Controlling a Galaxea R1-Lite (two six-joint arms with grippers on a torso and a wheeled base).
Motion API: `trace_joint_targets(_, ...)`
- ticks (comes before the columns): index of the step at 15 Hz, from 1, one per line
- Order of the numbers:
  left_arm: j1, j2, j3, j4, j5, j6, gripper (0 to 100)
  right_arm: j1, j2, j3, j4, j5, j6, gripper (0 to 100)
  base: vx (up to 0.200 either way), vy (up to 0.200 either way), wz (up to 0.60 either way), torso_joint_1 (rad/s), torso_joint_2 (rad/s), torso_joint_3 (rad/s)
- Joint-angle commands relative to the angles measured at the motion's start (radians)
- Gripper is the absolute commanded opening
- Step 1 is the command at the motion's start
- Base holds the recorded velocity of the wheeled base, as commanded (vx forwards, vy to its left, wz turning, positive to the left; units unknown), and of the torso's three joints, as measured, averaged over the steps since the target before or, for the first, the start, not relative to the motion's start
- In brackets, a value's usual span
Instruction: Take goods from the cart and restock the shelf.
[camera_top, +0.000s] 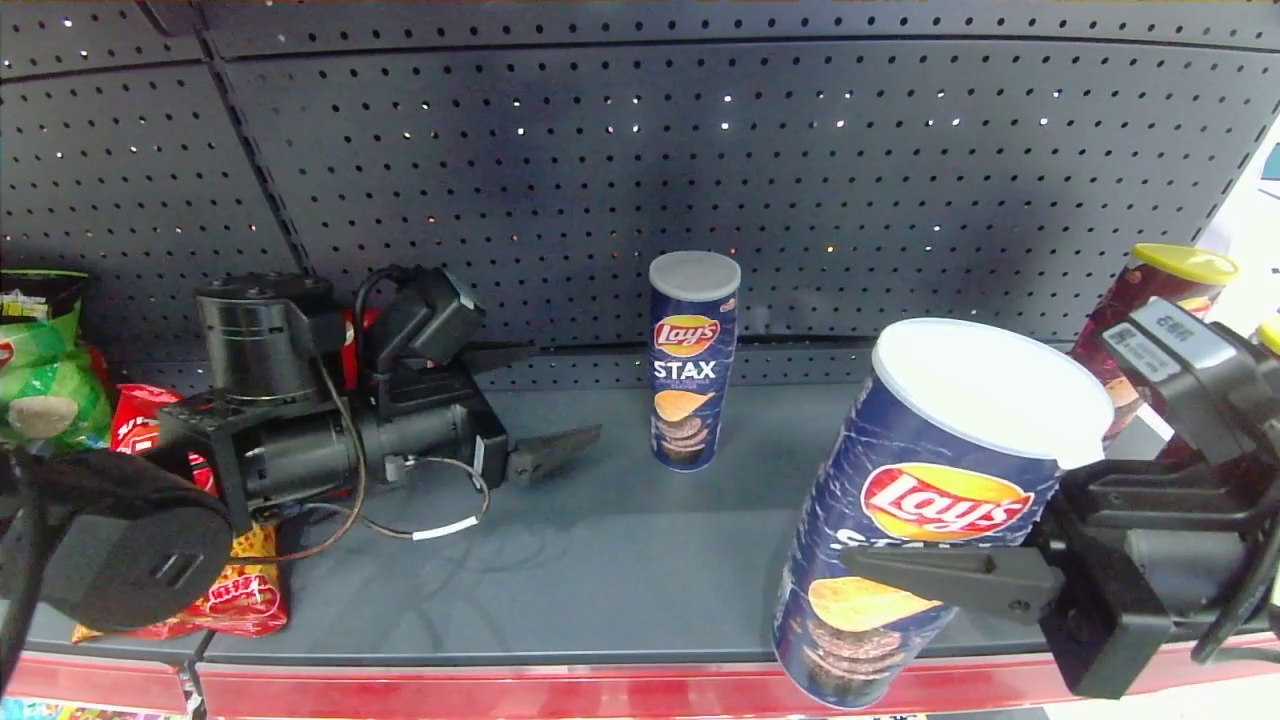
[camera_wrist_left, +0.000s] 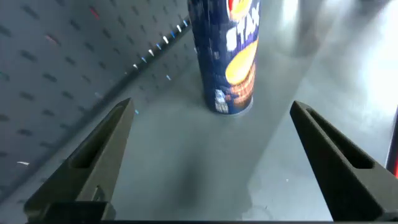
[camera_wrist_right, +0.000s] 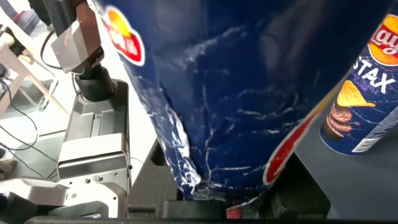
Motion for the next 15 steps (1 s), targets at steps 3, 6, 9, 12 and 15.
trace_joint_targets(3,-0.013,0.119,-0.065,-0.004,-0.050,0.006,100,-0.001,0.017,0.003,-0.001,0.001,0.000,0,0.000,0.000,0.00,0.000,0.00,0.000)
trace_joint_targets(6,-0.042,0.171,-0.128,-0.004,-0.081,0.007,100,-0.007,0.025,0.002,-0.001,0.001,0.009,0,0.000,0.000,0.00,0.000,0.00,0.000)
trace_joint_targets(9,-0.057,0.235,-0.199,-0.004,-0.137,0.006,100,-0.009,0.034,0.000,-0.001,0.002,0.014,0,0.000,0.000,0.00,0.000,0.00,0.000)
trace_joint_targets(12,-0.049,0.289,-0.251,-0.004,-0.150,0.006,100,-0.009,0.040,0.000,-0.001,0.001,0.014,0,0.000,0.000,0.00,0.000,0.00,0.000)
trace_joint_targets(15,-0.048,0.350,-0.311,-0.005,-0.151,0.007,100,-0.009,0.042,-0.002,-0.001,0.001,0.019,0,0.000,0.000,0.00,0.000,0.00,0.000)
